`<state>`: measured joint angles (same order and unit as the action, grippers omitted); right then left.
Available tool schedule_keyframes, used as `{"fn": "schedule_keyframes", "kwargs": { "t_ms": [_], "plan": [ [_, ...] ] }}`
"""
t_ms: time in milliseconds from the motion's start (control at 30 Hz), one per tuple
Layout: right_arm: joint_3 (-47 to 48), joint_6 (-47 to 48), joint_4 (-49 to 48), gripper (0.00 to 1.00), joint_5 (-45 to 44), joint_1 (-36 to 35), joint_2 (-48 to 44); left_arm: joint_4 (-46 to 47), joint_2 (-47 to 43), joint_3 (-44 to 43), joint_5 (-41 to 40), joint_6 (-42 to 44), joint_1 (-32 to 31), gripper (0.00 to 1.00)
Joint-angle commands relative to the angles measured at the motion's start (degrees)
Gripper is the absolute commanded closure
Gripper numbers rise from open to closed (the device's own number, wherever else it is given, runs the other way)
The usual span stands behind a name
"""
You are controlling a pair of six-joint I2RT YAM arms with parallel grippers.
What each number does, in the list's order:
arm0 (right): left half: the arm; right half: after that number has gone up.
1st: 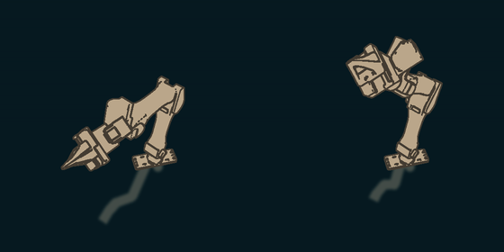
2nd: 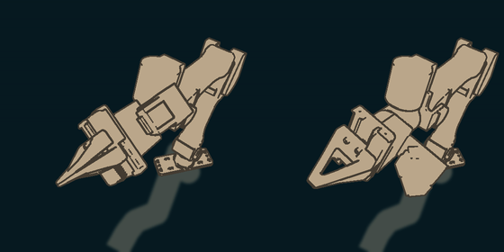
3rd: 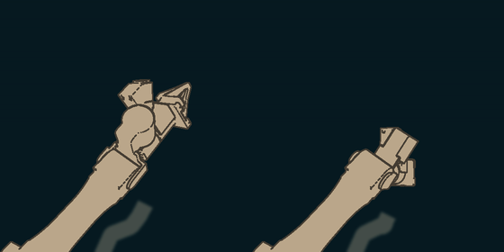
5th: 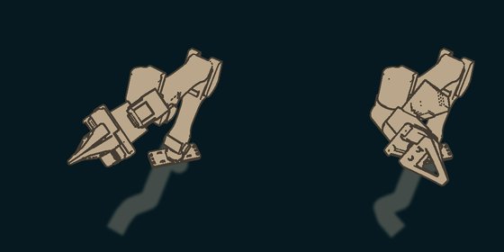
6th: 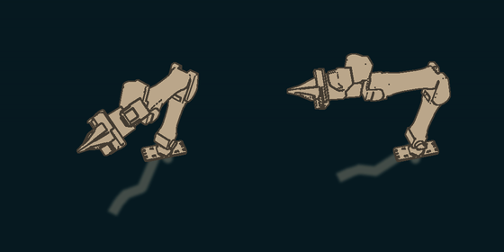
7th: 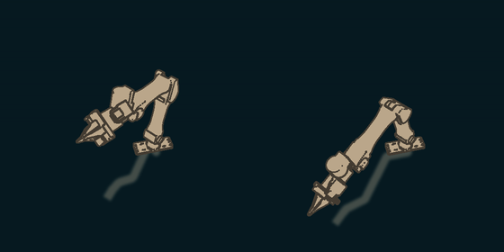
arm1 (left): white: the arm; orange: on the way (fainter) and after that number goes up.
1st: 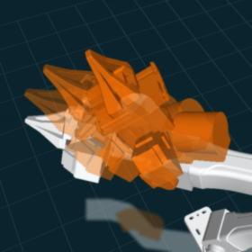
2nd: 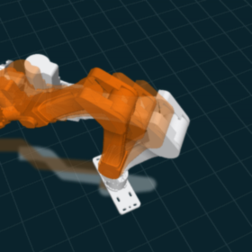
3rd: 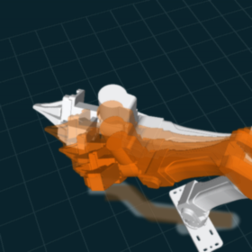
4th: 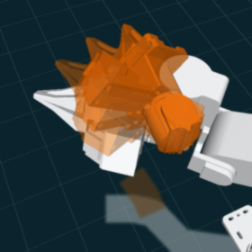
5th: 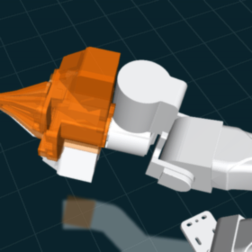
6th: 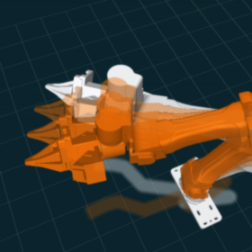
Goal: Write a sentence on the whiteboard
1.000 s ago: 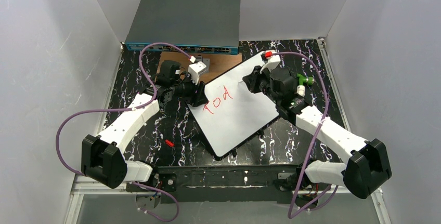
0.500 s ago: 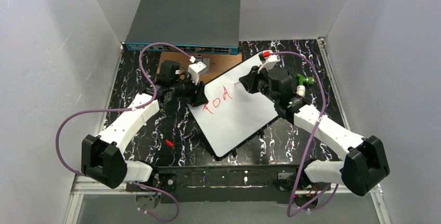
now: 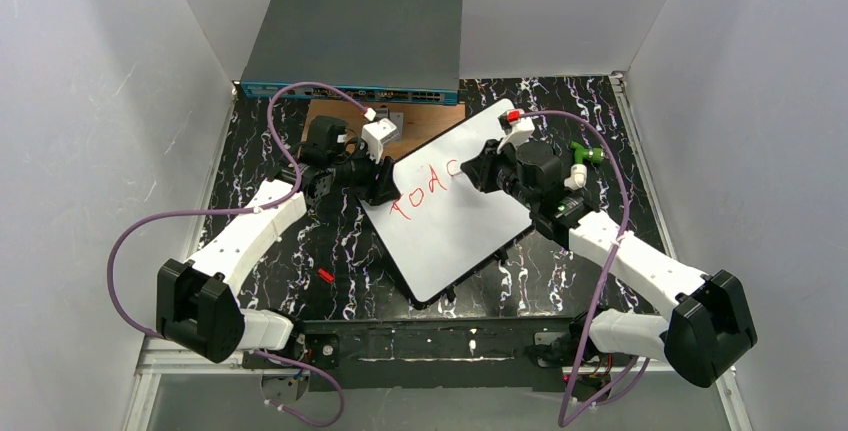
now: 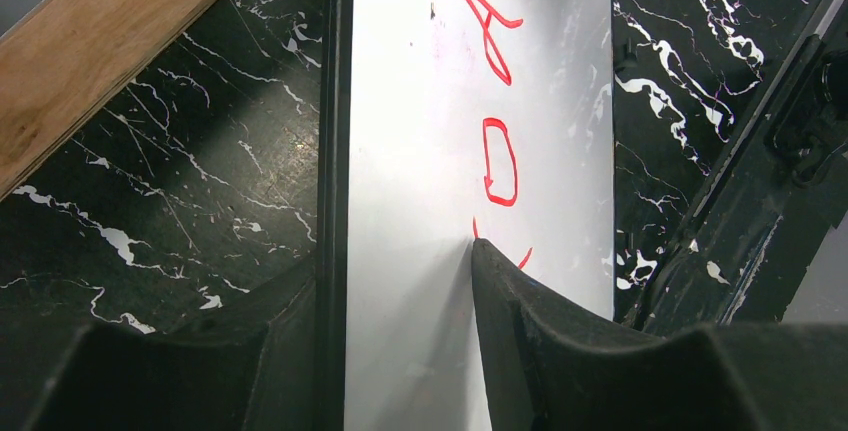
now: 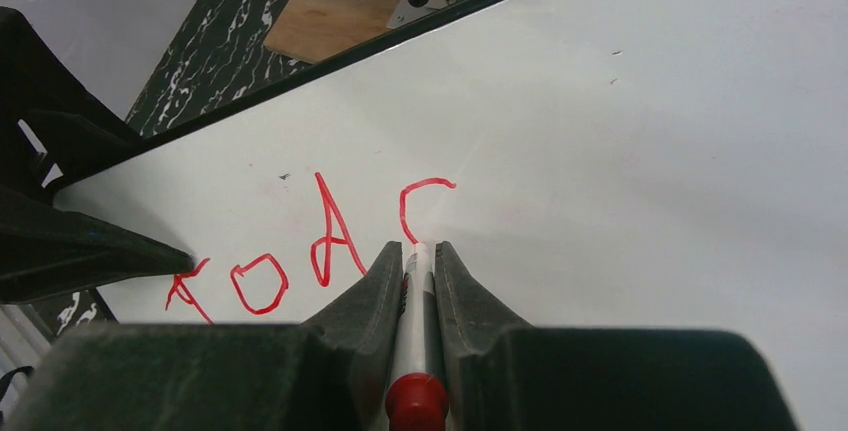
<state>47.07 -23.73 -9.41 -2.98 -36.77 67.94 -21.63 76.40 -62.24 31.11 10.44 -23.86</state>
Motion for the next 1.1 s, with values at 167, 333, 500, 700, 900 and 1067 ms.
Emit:
{"fn": "schedule_keyframes", "kwargs": {
  "t_ms": [167,333,500,700,900,1067],
  "plan": [
    [1.3,2.7,2.2,0.99,-5.6,-0.1,-0.6,-2.7,-0.8,0.7,2.4,5.9,-1.8,1.0],
    [4.4,2.1,1.9,0.99,-6.9,0.8,1.0,-2.8,-1.0,0.8,2.4,6.0,-1.8,1.0],
    [7.6,2.5,1.3,0.99,-6.1,1.3,3.1,-2.8,-1.1,0.8,2.4,5.9,-1.8,1.0],
    [7.4,2.0,0.9,0.99,-5.3,1.3,3.7,-2.9,-1.3,0.8,2.4,6.0,-1.8,1.0],
    [2.9,1.2,1.3,0.99,-5.2,1.3,1.1,-2.9,-1.5,1.1,2.3,6.0,-1.8,1.0],
    [-0.5,0.3,2.2,0.99,-5.7,1.3,-1.3,-2.9,-1.4,1.3,2.3,6.1,-1.8,1.0]
  ]
}}
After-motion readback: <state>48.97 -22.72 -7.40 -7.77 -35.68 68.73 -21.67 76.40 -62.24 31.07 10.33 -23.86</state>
